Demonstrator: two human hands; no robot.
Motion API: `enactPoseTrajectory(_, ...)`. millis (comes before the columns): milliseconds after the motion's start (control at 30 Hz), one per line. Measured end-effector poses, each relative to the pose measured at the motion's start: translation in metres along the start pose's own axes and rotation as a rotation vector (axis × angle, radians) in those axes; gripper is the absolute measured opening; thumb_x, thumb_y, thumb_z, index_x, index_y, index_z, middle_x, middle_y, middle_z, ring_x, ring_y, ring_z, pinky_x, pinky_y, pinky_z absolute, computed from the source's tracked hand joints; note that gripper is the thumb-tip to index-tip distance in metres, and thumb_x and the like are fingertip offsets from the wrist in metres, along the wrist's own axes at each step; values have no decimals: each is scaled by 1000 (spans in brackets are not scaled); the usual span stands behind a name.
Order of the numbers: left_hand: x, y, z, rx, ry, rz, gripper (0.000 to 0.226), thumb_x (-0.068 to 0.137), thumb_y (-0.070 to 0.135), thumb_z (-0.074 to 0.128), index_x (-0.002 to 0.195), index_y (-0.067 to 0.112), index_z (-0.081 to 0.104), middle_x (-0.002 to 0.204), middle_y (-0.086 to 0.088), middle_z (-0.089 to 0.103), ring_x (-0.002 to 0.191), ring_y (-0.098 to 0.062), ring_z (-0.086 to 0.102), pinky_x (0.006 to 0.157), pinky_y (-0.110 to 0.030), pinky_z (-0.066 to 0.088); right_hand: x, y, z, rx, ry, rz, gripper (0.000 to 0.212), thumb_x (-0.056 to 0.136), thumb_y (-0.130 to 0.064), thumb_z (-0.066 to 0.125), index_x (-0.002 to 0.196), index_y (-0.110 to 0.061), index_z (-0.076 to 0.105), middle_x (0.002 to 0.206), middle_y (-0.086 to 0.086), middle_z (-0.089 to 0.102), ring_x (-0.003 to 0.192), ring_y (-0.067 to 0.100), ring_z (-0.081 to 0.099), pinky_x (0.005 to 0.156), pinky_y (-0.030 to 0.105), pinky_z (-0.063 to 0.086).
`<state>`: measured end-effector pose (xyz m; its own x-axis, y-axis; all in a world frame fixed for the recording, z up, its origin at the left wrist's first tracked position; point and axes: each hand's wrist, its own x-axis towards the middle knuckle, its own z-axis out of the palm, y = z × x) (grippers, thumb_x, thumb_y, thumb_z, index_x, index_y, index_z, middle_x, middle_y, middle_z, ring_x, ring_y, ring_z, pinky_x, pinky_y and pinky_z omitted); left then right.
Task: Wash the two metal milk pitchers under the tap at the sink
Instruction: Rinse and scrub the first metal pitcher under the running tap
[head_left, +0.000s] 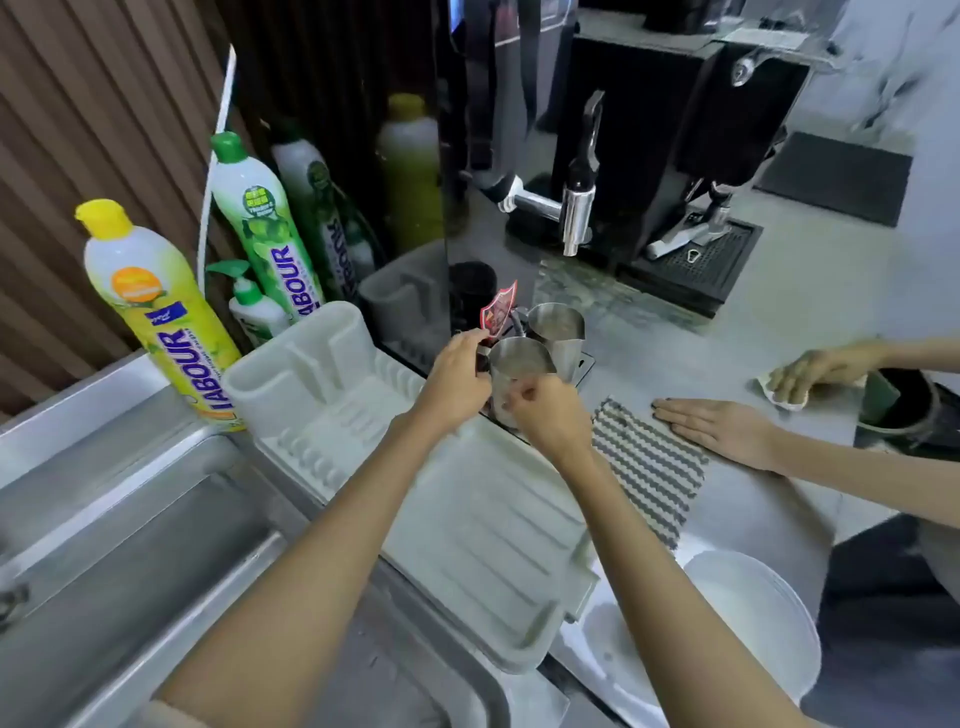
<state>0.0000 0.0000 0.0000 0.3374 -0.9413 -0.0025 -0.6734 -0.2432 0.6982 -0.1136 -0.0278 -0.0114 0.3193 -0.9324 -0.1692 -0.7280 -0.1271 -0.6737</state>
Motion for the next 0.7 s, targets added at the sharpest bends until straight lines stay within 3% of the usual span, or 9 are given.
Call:
enactPoseTrajectory(67,4,-1,1,79,-78,12,59,87,-4,44,144,6,31,149,-11,34,136,-25,33,104,-20,22,0,3,-1,35,-5,1,28,88,-19,46,89,-4,69,96,14,70,92,34,61,74,36,49)
enactPoseTrajectory(167,3,-9,7,156,-92,9,56,84,-4,46,139,6,38,146,-10,36,134,-26,34,107,-33,33,-1,7,2,173,-80,27,28,89,-19,46,92,-1,67,97,17,69,93,35,62,78,45,55)
enactPoseTrajectory(300,-3,-10,3,239,-19,-31,41,84,-1,50,124,5,55,125,-13,51,120,-29,44,97,-38,41,-11,4,3,621,-285,188,20,92,-23,49,104,-19,65,109,11,63,93,18,51,64,28,54)
enactPoseTrajectory(400,-16,0,1,108,-27,-104,29,84,1,52,108,6,68,105,-17,67,101,-28,61,86,-34,50,-14,3,9,758,-356,216,12,92,-33,51,96,-31,62,104,-6,62,96,11,50,86,34,50)
enactPoseTrajectory(467,-28,6,5,33,-42,-124,32,83,-2,52,107,8,70,97,-14,71,93,-24,65,80,-28,51,-12,6,16,783,-285,236,11,91,-30,51,92,-27,62,102,-4,61,96,12,50,88,34,46)
enactPoseTrajectory(600,-36,9,11,-63,-7,-148,38,81,-4,51,106,15,72,97,-9,71,91,-19,65,80,-27,53,-6,13,23,790,-102,262,15,89,-18,52,74,-19,56,77,2,55,78,18,51,75,28,42)
enactPoseTrajectory(700,-34,9,6,-166,58,-197,31,83,-1,55,106,12,70,105,-9,69,87,-11,60,68,-9,46,-5,17,17,689,-23,250,11,89,-18,49,79,-13,50,77,4,52,82,24,50,78,37,44)
